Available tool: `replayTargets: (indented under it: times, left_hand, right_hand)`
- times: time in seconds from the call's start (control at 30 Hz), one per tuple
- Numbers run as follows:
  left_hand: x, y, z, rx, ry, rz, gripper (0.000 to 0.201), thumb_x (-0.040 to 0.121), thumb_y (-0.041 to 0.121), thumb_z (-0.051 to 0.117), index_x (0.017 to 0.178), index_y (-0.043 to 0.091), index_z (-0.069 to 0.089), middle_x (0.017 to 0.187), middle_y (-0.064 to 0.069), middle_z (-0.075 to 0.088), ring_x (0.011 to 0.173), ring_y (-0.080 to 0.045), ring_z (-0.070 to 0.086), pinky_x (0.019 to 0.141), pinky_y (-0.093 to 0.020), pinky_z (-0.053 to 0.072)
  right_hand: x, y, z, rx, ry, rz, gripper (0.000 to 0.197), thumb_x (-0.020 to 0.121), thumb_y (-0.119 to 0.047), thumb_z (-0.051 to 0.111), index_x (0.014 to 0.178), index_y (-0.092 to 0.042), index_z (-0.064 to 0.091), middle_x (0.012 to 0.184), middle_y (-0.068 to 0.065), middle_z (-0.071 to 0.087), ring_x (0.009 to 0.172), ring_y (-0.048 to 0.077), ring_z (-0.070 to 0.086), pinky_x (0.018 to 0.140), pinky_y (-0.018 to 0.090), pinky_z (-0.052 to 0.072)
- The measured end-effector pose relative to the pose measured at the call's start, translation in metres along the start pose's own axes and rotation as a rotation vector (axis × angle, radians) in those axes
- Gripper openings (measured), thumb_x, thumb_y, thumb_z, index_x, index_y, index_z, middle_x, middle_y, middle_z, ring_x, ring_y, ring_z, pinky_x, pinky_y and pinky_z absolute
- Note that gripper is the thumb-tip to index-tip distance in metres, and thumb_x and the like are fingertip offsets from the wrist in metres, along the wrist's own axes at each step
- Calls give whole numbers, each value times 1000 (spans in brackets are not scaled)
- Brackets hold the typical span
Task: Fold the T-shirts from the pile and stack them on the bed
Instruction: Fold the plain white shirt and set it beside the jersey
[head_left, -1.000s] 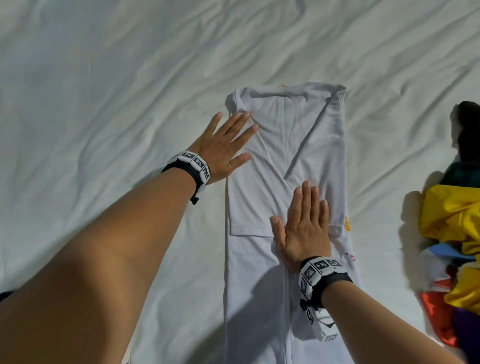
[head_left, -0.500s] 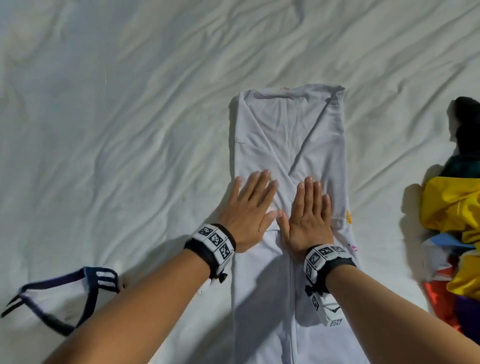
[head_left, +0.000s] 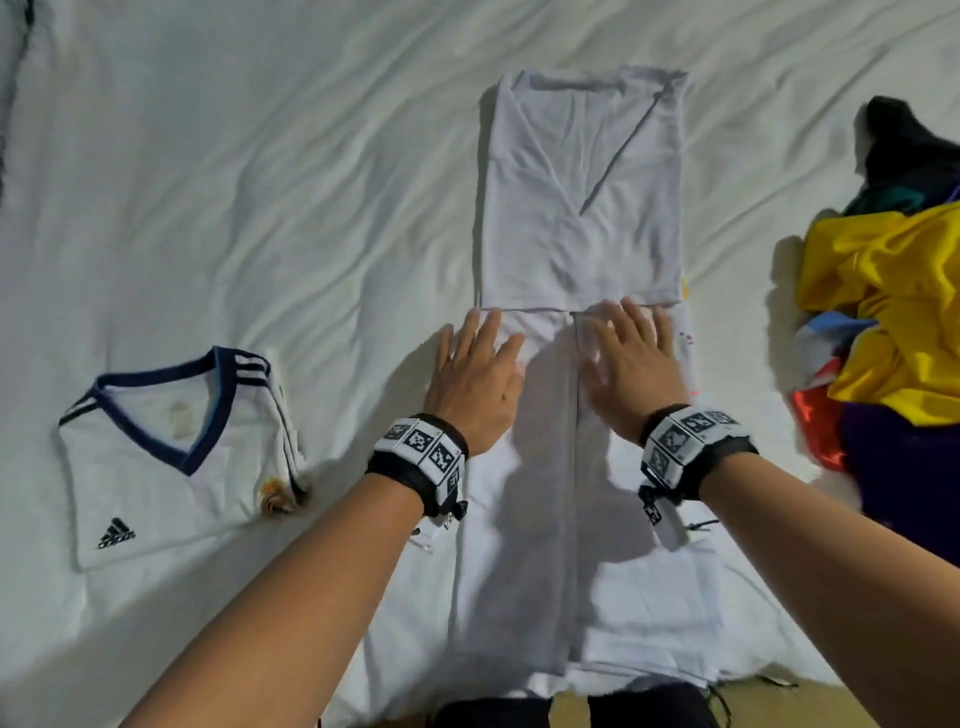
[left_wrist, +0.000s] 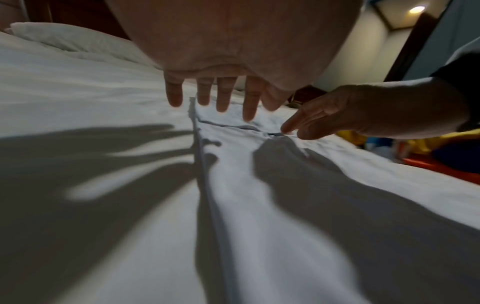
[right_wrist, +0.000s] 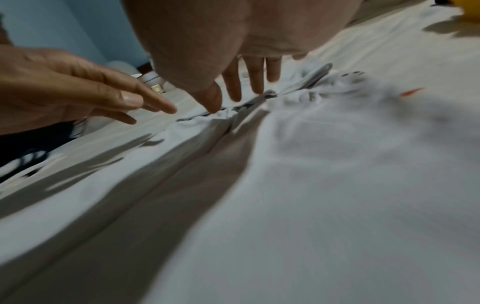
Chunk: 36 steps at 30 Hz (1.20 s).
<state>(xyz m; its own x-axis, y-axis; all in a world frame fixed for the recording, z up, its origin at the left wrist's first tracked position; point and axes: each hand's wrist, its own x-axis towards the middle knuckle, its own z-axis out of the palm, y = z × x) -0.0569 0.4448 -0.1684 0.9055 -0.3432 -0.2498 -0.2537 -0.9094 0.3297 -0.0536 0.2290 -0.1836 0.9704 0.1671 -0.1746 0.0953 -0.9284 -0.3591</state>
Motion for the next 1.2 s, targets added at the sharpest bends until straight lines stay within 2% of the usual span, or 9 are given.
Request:
replayTargets:
  times: [0.07, 0.17, 0.33, 0.47, 0.63, 0.77, 0.9, 1.0, 1.2]
  left_hand:
    - [-44, 13, 4, -45, 59, 92, 37, 97, 29, 44, 119, 14, 68, 133, -11, 60, 124, -34, 52, 97, -56, 45]
    - [-103, 32, 10, -99, -13, 167, 36, 93, 34, 40, 94, 13, 69, 100, -5, 65, 93, -30, 59, 80, -49, 50]
    - [-175, 58, 18, 41, -294, 204, 46, 89, 55, 47, 101, 16, 67, 102, -3, 62, 98, -28, 56, 87, -46, 45]
    - [-206, 70, 25, 203, -396, 271, 66, 82, 72, 49, 115, 16, 62, 115, -4, 59, 104, -30, 54, 87, -47, 42]
    - [-223, 76, 40, 284, -367, 273, 70, 68, 62, 76, 116, 13, 58, 108, -7, 58, 94, -31, 55, 79, -45, 44]
    - [-227, 80, 47, 346, -326, 247, 57, 63, 32, 83, 110, 11, 61, 97, -8, 58, 84, -32, 56, 75, -44, 43]
    - [-218, 80, 36, 307, -240, 256, 32, 52, 16, 82, 79, 15, 66, 72, -4, 59, 67, -30, 56, 67, -41, 44]
    - [-204, 79, 17, 330, -222, 240, 24, 51, 19, 83, 68, 16, 65, 66, -2, 59, 62, -28, 56, 65, -39, 46]
    - [-152, 85, -38, 357, -117, 156, 18, 59, 20, 80, 72, 20, 69, 67, 2, 62, 64, -26, 59, 68, -38, 45]
  right_hand:
    - [-41, -5, 2, 2, 18, -34, 24, 95, -24, 56, 114, -14, 67, 123, 10, 63, 120, 35, 54, 106, 48, 34]
    - [-96, -13, 3, 53, -20, -38, 8, 92, -18, 63, 92, -13, 69, 91, 7, 66, 88, 35, 59, 78, 43, 46]
    - [-173, -28, 3, 86, -126, -105, 4, 88, -15, 69, 85, -13, 68, 81, 4, 65, 78, 31, 61, 58, 31, 42]
    - [-215, -29, 8, 60, -145, -219, 18, 89, -30, 63, 80, -14, 63, 76, 3, 60, 73, 31, 58, 56, 37, 47]
    - [-244, -24, 7, -117, -363, -321, 69, 66, -70, 69, 113, -19, 61, 103, 2, 58, 87, 27, 54, 69, 40, 48]
    - [-246, -21, 8, -229, -382, -371, 64, 58, -43, 78, 113, -14, 60, 106, 7, 58, 85, 31, 54, 66, 42, 47]
    - [-241, -20, -1, -210, -334, -413, 44, 52, -27, 78, 90, -11, 64, 85, 6, 59, 71, 31, 55, 53, 37, 46]
    - [-231, -21, -18, -175, -289, -356, 33, 53, -21, 81, 78, -12, 61, 73, 5, 57, 65, 32, 56, 49, 35, 43]
    - [-179, -28, -69, -142, -129, -192, 20, 60, -14, 79, 71, -14, 61, 72, 4, 58, 66, 34, 58, 48, 33, 41]
